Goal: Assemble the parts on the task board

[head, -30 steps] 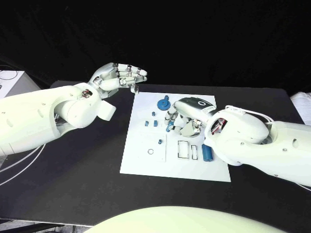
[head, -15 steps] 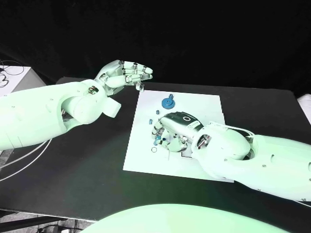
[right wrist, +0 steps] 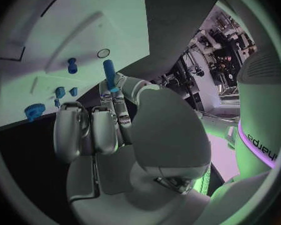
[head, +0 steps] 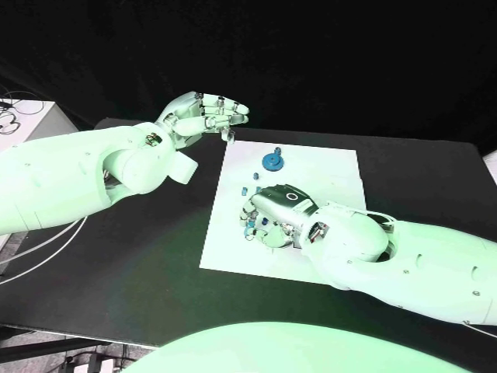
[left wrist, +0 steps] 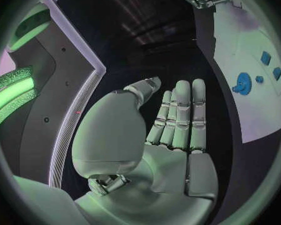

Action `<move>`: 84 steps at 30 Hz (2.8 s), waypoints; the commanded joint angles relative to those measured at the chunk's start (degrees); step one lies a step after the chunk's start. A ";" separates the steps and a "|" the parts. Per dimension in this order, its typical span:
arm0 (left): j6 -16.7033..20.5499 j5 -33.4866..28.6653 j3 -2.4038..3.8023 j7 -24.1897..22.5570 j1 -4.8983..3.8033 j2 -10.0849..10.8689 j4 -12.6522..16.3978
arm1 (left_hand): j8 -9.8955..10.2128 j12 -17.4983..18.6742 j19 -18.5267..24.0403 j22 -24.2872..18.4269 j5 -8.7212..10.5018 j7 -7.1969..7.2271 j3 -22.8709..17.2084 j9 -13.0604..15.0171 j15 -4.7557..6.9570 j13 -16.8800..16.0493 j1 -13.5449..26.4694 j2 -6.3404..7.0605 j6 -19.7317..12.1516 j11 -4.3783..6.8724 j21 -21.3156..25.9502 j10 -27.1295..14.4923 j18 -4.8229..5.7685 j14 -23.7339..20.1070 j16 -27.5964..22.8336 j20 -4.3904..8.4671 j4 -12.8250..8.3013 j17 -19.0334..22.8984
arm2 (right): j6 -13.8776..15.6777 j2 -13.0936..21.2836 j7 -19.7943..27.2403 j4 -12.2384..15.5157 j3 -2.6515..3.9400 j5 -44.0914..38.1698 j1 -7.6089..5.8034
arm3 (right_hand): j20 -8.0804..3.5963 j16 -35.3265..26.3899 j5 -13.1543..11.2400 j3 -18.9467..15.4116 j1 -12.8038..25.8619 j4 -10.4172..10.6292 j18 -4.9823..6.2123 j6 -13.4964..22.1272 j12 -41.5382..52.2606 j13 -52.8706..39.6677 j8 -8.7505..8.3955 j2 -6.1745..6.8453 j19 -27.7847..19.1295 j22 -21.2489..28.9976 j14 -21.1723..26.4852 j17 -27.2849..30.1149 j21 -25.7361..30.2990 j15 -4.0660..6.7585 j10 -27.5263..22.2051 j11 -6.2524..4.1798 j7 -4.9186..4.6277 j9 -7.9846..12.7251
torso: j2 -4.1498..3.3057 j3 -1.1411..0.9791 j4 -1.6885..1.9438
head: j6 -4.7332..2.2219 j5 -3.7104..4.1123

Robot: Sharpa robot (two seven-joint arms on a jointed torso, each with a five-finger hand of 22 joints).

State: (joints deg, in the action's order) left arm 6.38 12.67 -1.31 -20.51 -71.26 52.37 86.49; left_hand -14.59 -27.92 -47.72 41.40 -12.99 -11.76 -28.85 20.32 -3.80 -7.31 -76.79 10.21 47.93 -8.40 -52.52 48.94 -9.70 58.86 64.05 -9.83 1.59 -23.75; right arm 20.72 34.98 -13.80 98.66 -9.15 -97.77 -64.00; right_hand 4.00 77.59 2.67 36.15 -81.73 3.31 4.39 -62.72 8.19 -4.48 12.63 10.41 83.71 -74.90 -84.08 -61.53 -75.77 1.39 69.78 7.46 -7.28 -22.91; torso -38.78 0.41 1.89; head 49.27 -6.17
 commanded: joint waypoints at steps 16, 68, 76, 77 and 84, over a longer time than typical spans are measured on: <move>-0.33 0.03 0.03 -0.18 -0.04 -0.07 0.19 | -0.17 -0.31 -0.37 -0.07 -0.10 0.04 -0.03 0.09 -0.34 0.05 0.38 -0.19 -0.25 0.03 0.21 -0.33 -0.81 -0.24 -0.14 0.02 0.27 0.07 | -1.43 -0.60 0.42 -1.19 -0.11 -2.59 0.95 | -0.20 -0.35 0.20 3.45 0.06 -3.86 -0.92 -0.06 0.43 -1.55 0.30 -0.71 0.63 -1.64 -0.71 0.09 0.15 0.48 5.11 -4.67 0.07 -0.09 | 0.01 0.05 -0.05 | 0.57 -0.52; -0.49 0.08 0.03 -0.03 -0.04 0.15 0.30 | -0.27 -0.42 -0.42 -0.12 -0.09 0.07 0.01 0.14 -0.32 0.04 0.31 -0.15 -0.18 0.06 0.29 -0.39 -0.82 -0.26 -0.11 0.02 0.27 0.07 | -1.20 -0.06 -0.19 -1.82 -0.73 -3.01 2.12 | -0.17 -0.41 0.21 3.74 0.38 -4.26 -0.90 -0.04 0.33 -1.62 0.35 -0.75 0.59 -1.65 -0.69 0.19 0.17 0.46 5.15 -4.66 0.06 -0.16 | 0.04 0.02 -0.11 | 0.73 -0.90; -0.50 0.09 0.03 0.00 -0.04 0.14 0.30 | -0.27 -0.42 -0.42 -0.12 -0.09 0.07 0.01 0.14 -0.32 0.04 0.31 -0.15 -0.18 0.06 0.29 -0.39 -0.82 -0.26 -0.11 0.02 0.27 0.07 | -2.99 -0.37 -1.22 -2.28 -0.74 -3.52 2.14 | -0.17 -0.60 0.22 3.91 0.54 -4.50 -0.82 -0.01 0.25 -1.65 0.36 -0.76 0.44 -1.36 -0.63 0.56 0.51 0.46 5.14 -4.64 0.05 -0.19 | 0.01 0.03 -0.17 | 0.73 -0.87; -0.50 0.09 0.03 0.01 -0.04 0.14 0.30 | -0.27 -0.42 -0.42 -0.12 -0.09 0.07 0.01 0.14 -0.32 0.04 0.31 -0.15 -0.18 0.06 0.29 -0.39 -0.82 -0.26 -0.11 0.02 0.27 0.07 | -3.15 -0.44 -1.34 -2.33 -0.74 -3.63 2.14 | -0.17 -0.60 0.22 3.91 0.54 -4.50 -0.82 -0.01 0.25 -1.65 0.36 -0.76 0.44 -1.36 -0.63 0.56 0.51 0.46 5.14 -4.64 0.05 -0.19 | 0.00 0.03 -0.16 | 0.73 -0.86; -0.50 0.09 0.03 0.03 -0.04 0.12 0.31 | -0.27 -0.42 -0.42 -0.12 -0.09 0.07 0.01 0.14 -0.32 0.04 0.31 -0.15 -0.18 0.06 0.29 -0.39 -0.82 -0.26 -0.11 0.02 0.27 0.07 | -4.04 -1.34 -2.31 -2.91 -0.78 -4.92 2.16 | -0.10 -1.12 0.29 4.18 1.14 -4.90 -0.68 0.34 -0.11 -1.66 0.23 -0.71 0.13 -0.87 -0.40 1.55 1.11 0.36 4.77 -4.51 -0.07 -0.20 | 0.00 0.00 -0.10 | 0.73 -0.73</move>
State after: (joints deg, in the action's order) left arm 6.36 12.73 -1.32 -20.21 -71.26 52.56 86.64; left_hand -14.59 -28.13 -47.72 41.33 -12.99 -11.76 -28.85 20.39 -3.80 -7.32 -76.79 10.21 47.93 -8.40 -52.52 48.94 -9.70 58.86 64.05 -9.83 1.59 -23.75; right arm 19.63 33.67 -14.65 96.15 -9.65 -101.23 -62.13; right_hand 4.01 76.71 2.66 36.00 -80.89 3.15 4.40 -62.65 8.19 -6.16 12.83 9.74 83.71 -74.95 -83.95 -60.10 -74.86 1.52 69.89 7.57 -7.33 -23.03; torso -38.78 0.41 1.74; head 50.01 -6.97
